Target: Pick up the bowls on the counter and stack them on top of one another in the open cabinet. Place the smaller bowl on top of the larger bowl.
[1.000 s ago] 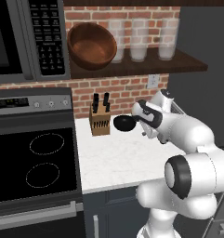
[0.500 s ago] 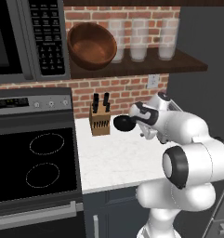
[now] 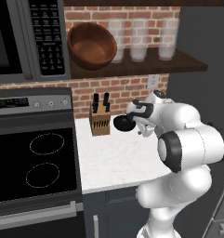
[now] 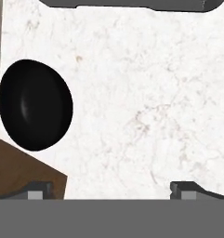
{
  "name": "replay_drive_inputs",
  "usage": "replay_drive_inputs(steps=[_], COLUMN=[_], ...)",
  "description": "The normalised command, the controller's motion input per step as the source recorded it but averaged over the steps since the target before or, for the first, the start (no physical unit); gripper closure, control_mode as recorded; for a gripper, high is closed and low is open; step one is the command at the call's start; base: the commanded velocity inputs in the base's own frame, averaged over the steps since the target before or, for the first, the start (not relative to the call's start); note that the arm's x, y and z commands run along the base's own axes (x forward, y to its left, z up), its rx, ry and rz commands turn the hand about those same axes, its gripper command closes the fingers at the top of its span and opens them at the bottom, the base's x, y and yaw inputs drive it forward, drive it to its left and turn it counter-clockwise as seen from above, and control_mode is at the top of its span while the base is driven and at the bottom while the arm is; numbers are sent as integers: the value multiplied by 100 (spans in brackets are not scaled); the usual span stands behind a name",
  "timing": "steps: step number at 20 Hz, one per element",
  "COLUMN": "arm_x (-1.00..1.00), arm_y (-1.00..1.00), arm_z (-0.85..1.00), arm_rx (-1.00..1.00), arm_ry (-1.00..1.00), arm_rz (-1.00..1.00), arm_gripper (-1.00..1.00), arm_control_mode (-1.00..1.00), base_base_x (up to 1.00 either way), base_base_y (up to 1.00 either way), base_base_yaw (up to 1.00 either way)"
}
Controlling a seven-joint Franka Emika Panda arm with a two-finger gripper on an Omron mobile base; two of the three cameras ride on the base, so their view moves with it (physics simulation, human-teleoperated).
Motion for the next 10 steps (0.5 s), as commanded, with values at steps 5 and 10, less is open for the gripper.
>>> replay_drive_inputs(steps=[5,10], arm_x=[25,22], arm_y=[-7,-9], arm_z=[-22,-26], arm_rx=[0,0], arm_ry=[4,3], arm_rz=[0,0], arm_gripper=[-100,-100], arm_control_mode=[-100,-100], base_base_x=[0,0], base_base_y=[0,0], base_base_yaw=[0,0])
